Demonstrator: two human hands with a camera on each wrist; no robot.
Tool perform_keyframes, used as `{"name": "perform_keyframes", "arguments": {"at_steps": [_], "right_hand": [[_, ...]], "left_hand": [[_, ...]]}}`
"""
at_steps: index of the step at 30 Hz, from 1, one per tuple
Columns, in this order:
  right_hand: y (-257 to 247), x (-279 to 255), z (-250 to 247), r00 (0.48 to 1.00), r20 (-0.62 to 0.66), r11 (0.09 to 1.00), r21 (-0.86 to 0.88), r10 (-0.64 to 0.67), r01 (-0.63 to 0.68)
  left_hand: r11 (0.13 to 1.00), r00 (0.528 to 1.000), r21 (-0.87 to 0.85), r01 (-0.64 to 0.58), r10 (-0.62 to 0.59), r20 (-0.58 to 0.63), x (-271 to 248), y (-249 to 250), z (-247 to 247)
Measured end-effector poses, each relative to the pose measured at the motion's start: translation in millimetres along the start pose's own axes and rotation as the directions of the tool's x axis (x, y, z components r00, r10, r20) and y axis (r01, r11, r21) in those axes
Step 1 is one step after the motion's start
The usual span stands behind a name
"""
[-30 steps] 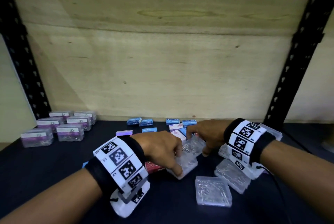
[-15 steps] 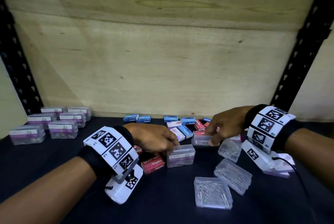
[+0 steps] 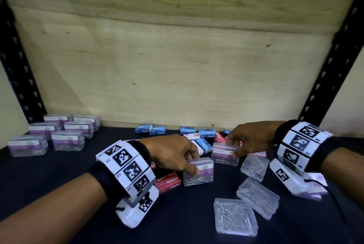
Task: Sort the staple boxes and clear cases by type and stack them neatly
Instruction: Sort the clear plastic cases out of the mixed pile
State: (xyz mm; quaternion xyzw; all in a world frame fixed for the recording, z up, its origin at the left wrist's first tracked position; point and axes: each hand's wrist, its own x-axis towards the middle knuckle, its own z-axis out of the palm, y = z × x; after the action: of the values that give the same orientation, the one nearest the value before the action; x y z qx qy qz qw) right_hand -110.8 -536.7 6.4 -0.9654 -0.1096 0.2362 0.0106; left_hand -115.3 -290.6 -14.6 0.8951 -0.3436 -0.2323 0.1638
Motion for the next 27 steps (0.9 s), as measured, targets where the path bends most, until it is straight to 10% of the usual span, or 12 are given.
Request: {"name": "perform_keyframes", "arguments": {"at_steps": [15,27], "right_hand": [[-120,48,-47,0.942,-0.185,0.959,-0.021,-0.281,0.283],[-293,114,-35,0.847,-0.166,0.863,-0.143,-0.504,0.485]], "left_hand": [[0.974,0.952,-0.010,0.227,-0.224,-0.207,-111,-94,-62],[0.784,0.774,0.067,0.618,-0.591,-0.228,-229,-202,-78]]}}
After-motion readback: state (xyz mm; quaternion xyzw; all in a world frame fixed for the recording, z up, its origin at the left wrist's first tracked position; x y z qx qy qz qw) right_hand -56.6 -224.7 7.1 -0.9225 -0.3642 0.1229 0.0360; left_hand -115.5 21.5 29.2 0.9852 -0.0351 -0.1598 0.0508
